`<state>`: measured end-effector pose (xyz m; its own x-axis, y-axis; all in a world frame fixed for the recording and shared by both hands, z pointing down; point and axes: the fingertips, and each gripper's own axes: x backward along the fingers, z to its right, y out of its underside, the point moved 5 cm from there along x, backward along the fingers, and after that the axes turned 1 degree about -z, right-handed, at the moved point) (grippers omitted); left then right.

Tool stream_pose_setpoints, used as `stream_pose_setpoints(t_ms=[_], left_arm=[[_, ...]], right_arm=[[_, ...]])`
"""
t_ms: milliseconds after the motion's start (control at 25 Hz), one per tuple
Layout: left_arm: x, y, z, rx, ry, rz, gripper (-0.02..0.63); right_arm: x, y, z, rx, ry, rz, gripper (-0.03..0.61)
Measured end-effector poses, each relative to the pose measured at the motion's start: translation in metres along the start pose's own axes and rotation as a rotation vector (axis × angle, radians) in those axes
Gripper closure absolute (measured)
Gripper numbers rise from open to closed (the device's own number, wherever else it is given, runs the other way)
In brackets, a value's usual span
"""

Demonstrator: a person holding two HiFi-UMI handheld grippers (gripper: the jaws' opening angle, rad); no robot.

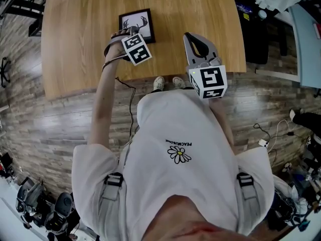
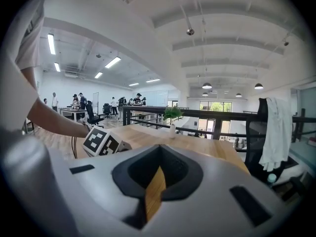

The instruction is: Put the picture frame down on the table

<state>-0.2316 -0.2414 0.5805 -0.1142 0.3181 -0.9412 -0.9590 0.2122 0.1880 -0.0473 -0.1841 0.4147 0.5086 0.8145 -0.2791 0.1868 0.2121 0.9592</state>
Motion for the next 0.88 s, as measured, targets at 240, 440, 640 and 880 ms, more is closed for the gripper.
stream_pose_setpoints(t_ms=[240,440,640,880], left_arm=[[0.002,0.002,0.002,-0.019,-0.082,-0.038,0.301],[0.011,0.002,0.012,0.055,-0.032,-0.003,0.301],[0.029,-0.008,0.002,0.061,-0.085,0.042,0.301],[0.067,-0.029,-0.025,0.07,-0.204,0.133,0.303]], right_arm=[[0.0,0.001,0.001,-0.001,-0.002,-0.001,0.569],[0.0,0.003,0.003,-0.004,-0.008,-0.006,0.569],[-0.002,0.003,0.0,-0.004,-0.025,-0.004,0.569],[-0.003,0.0,-0.003,0.01,-0.039,0.004,0.569]])
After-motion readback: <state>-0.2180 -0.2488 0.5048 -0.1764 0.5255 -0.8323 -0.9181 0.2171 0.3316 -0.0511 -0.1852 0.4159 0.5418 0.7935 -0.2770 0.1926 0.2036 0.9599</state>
